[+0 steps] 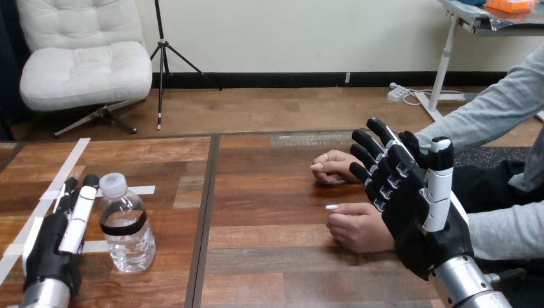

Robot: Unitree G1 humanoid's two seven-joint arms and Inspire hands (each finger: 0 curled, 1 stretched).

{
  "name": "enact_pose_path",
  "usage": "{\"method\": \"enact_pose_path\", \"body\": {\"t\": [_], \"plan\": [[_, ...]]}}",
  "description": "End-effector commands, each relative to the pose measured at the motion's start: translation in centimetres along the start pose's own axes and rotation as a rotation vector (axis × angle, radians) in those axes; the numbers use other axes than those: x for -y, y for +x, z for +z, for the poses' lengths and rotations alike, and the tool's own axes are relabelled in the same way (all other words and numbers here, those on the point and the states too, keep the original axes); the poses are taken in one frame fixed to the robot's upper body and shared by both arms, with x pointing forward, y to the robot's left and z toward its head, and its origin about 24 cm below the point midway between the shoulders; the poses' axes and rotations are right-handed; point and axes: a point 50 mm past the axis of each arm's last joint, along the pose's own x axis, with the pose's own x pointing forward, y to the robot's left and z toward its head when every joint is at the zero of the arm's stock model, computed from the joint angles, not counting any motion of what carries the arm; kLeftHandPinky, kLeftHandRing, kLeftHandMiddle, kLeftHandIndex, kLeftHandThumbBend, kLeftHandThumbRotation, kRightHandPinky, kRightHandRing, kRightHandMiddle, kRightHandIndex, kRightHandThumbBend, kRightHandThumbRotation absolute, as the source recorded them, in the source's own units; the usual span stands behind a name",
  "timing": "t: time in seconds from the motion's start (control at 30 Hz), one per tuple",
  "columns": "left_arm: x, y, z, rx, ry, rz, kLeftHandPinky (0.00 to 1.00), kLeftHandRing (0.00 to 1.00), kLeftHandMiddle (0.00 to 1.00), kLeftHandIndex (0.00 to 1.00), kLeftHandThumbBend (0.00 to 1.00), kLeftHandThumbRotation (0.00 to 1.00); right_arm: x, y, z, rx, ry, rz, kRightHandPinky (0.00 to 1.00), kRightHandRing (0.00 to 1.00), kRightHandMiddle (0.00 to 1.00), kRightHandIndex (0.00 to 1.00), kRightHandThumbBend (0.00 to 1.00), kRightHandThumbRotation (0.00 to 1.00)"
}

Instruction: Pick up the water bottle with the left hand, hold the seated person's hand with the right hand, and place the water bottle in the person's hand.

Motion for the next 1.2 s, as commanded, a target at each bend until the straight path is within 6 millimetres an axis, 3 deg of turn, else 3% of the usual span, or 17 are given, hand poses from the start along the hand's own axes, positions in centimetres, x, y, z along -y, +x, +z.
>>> {"method": "enact_pose_path", "body": {"t": [0.0,0.23,0.73,0.97,1.17], "plan": [[0.22,1.66,2.26,0.053,0.045,-0.021,1.00,1.00,1.00,1.00,0.60,0.80,-0.44,1.03,1.98,0.094,-0.017,0.035,1.00,0.98,0.95,0.98,1.00,1.00],[-0.17,1.95,2.20,0.011,0.130,-0.025,1.00,1.00,1.00,1.00,0.63,0.81,-0.43,0.98,1.98,0.095,-0.014,0.037,1.00,0.97,0.95,0.98,1.00,1.00],[-0.59,2.39,2.48,-0.002,0.231,-0.013,1.00,1.00,1.00,1.00,0.81,0.85,-0.43,0.91,2.00,0.094,-0.010,0.036,1.00,0.97,0.95,0.98,1.00,1.00],[-0.55,2.29,2.61,0.029,0.251,-0.010,1.00,1.00,1.00,1.00,0.95,0.85,-0.37,0.93,1.99,0.096,-0.011,0.039,1.00,0.97,0.95,0.98,1.00,1.00],[-0.46,2.17,2.55,0.056,0.255,-0.012,1.00,1.00,1.00,1.00,0.99,0.88,-0.35,0.95,1.97,0.095,-0.009,0.039,1.00,0.97,0.95,0.98,1.00,1.00]]}}
